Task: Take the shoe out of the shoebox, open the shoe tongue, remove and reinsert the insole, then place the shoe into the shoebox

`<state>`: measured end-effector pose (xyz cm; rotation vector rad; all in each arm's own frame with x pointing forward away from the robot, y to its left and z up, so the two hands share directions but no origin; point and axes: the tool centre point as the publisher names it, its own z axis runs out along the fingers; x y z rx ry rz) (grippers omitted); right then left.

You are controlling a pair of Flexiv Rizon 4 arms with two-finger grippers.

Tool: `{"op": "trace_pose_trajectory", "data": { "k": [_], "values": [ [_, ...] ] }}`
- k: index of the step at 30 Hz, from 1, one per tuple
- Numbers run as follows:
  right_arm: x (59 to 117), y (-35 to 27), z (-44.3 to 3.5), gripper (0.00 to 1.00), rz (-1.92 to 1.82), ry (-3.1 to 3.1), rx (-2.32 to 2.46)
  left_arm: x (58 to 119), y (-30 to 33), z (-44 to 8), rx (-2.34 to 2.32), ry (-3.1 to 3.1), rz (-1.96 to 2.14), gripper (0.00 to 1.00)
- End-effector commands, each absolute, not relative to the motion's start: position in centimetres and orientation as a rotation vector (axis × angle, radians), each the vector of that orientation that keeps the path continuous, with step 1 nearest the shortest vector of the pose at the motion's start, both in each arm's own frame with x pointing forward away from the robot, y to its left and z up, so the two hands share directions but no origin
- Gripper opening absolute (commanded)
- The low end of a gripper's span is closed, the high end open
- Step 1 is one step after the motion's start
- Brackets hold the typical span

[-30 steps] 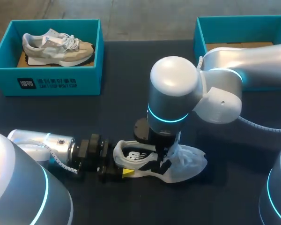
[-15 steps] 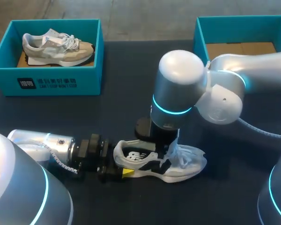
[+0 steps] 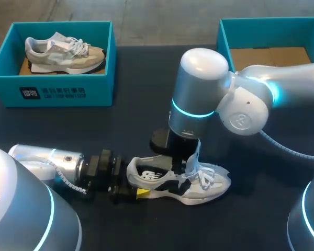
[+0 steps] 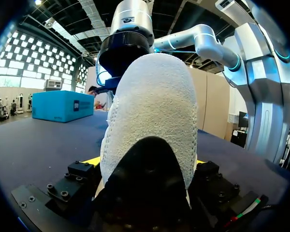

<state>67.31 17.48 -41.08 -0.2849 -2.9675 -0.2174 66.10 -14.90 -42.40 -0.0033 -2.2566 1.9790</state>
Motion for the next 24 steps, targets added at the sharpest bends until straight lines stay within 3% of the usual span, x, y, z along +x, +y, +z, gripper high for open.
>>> {"op": "trace_pose_trajectory", "data": {
  "k": [1,7,9,24],
  "values": [
    [66.3,18.4,-43.0,0.14,-0.231,-2.931,-0.272,65.9,-14.8,-42.8,0.0,-2.259,1.979,0.0],
    [65.6,18.7,-43.3,0.09,-0.231,-2.896,-0.254,65.9,-14.8,-42.8,0.0,-2.259,1.979,0.0],
    [65.3,18.8,-43.4,0.0,-0.232,-2.891,-0.251,65.9,-14.8,-42.8,0.0,-2.259,1.979,0.0],
    [63.3,18.7,-40.0,0.0,-0.367,-3.024,-0.167,65.9,-14.8,-42.8,0.0,-2.259,1.979,0.0]
  ]
}}
